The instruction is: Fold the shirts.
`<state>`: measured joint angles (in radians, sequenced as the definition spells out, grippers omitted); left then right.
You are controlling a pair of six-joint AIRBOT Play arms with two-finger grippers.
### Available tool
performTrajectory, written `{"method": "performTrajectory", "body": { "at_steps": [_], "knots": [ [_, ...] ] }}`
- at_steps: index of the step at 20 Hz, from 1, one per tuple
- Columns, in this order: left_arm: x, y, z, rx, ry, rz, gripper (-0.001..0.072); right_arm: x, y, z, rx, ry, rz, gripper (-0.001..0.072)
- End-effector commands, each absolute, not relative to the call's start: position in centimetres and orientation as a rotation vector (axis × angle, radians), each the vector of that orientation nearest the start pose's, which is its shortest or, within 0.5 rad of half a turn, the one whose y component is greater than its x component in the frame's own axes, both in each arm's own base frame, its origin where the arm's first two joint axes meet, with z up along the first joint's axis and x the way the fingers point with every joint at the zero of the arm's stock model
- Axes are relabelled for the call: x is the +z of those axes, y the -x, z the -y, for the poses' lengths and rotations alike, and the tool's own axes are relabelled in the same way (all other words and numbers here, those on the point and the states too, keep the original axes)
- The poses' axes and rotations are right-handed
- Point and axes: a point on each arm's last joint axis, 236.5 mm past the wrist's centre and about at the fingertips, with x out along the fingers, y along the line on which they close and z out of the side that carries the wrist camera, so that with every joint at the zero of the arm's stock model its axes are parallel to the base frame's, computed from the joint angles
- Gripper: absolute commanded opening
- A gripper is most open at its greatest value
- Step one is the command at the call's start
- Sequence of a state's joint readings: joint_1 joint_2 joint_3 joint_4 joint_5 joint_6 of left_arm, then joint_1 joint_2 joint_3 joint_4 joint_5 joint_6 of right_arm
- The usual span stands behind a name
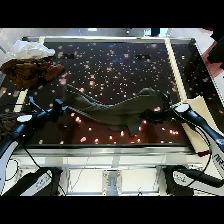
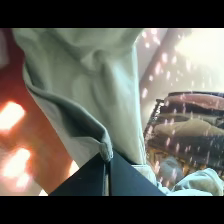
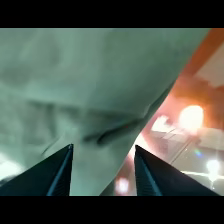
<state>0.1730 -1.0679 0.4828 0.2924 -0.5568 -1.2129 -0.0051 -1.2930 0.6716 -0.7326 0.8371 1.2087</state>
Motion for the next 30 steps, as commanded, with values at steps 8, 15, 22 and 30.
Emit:
{"method": "performTrajectory", "body": {
  "at_steps": [8,15,22,30],
  "knots": [
    [-2.4,-37.9,5.7,-0.047,1.028,-0.816,0.0011,-6.3,-38.5,-13.9,0.352,-0.608,-1.112,0.0026],
    [15.5,-41.4,8.9,-0.434,0.728,-0.555,0.0010,9.5,-37.3,-10.5,0.500,-0.357,-0.965,0.0025],
    [38.3,-29.3,8.5,-0.421,0.195,-0.151,0.0008,32.9,-25.4,-4.9,0.258,0.001,-0.437,0.0021],
    [52.6,-17.4,8.1,-0.314,-0.023,0.217,0.0007,50.7,-19.6,-6.5,0.244,0.125,0.073,0.0020]
  ]
}}
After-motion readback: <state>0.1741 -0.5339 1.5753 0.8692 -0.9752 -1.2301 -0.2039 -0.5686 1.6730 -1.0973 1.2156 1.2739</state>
